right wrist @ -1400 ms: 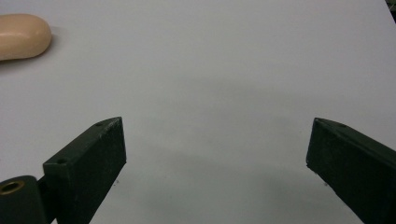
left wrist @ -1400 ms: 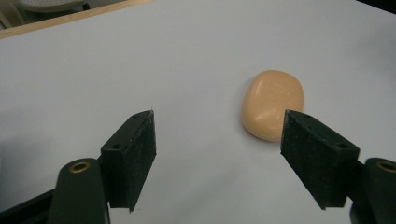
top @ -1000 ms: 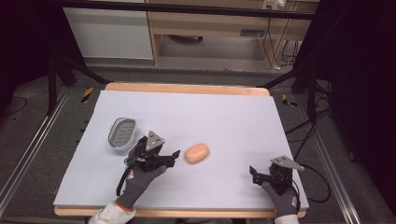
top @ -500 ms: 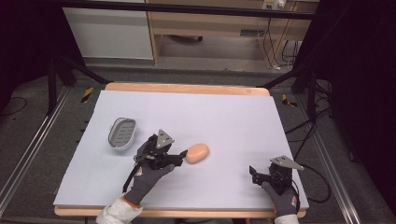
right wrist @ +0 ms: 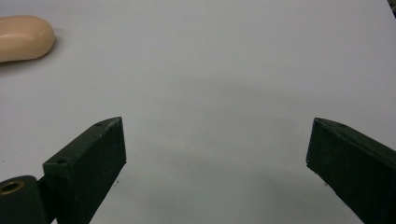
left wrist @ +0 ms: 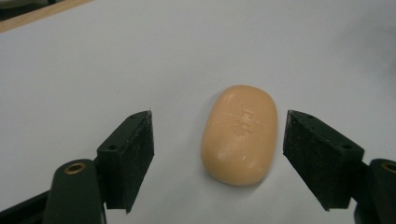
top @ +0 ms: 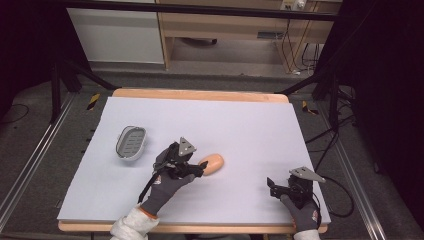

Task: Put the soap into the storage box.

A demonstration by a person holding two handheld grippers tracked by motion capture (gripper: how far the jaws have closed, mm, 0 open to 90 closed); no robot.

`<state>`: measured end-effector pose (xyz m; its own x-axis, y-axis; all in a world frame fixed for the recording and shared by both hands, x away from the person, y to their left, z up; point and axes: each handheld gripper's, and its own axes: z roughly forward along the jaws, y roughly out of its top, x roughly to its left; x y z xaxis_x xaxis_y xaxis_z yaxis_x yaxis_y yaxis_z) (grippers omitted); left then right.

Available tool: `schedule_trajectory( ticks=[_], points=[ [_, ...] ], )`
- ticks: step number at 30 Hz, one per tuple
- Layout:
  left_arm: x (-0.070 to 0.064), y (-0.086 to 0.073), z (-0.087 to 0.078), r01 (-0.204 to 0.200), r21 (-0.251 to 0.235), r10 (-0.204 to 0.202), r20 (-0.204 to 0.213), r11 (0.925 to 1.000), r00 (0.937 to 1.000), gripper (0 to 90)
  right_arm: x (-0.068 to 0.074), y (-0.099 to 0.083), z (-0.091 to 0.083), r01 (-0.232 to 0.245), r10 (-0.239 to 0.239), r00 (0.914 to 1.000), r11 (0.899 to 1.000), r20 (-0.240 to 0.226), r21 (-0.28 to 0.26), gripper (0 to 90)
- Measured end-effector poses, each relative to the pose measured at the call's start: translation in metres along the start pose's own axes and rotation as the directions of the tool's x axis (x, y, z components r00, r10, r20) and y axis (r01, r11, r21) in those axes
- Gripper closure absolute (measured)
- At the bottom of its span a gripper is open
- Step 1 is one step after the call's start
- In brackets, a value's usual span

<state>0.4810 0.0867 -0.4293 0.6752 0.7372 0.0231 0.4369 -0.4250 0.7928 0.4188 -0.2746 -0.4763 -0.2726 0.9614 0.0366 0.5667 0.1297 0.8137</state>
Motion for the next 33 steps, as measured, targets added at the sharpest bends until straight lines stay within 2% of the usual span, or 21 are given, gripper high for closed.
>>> schedule_trajectory(
  ticks=[20,33],
  points=[
    [-0.009,0.01,0.025,-0.049,0.067,0.049,0.01,0.9965,0.9988,23.7,-0.001,0.0,0.001,0.0,0.0,1.0,1.0,-0.003,0.003,5.0],
    [-0.015,0.01,0.043,-0.077,0.131,0.075,0.022,0.9883,0.9969,24.0,0.0,0.0,0.002,-0.003,0.003,1.0,1.0,-0.009,0.007,5.0]
  ],
)
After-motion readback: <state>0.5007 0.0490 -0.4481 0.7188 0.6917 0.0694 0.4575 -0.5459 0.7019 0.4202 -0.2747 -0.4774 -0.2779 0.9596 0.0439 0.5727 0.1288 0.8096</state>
